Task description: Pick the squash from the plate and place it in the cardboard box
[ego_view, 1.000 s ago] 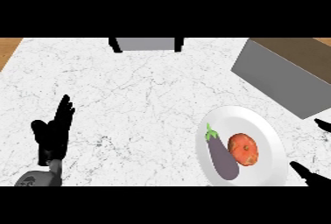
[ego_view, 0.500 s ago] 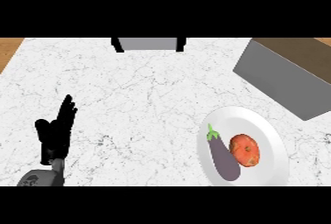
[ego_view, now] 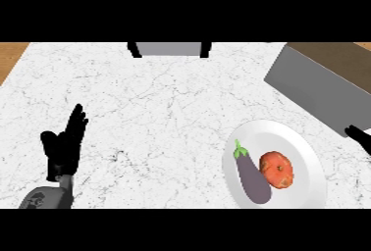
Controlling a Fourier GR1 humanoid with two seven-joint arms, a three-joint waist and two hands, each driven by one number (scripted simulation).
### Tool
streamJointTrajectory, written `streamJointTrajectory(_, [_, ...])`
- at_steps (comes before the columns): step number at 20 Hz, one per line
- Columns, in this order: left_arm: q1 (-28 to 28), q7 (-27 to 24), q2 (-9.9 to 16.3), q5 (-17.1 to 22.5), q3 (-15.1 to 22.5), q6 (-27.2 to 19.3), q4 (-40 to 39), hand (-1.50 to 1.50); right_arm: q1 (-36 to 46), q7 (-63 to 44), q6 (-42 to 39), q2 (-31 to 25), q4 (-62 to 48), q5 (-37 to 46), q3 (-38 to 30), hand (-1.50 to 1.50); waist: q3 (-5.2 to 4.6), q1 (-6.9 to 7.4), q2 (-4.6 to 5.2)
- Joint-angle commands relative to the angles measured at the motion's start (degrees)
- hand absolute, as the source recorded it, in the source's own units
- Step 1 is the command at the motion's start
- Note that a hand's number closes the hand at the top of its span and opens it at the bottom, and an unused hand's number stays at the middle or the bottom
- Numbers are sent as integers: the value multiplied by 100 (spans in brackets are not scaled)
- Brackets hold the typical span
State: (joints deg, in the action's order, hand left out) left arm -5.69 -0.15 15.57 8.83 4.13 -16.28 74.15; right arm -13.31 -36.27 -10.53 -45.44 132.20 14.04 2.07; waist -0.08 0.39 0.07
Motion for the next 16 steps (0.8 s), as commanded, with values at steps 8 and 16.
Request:
streamJointTrajectory(8, [-162,-152,-258,-217,-170,58,-401,0,877,-1459,-837,866,-394,794,1155,-150,6,-43,-2])
streamJointTrajectory(16, [335,182,-279,-385,-110,62,438,0,1540,-2661,-1384,1618,-292,1140,1630,-150,5,-10,-13])
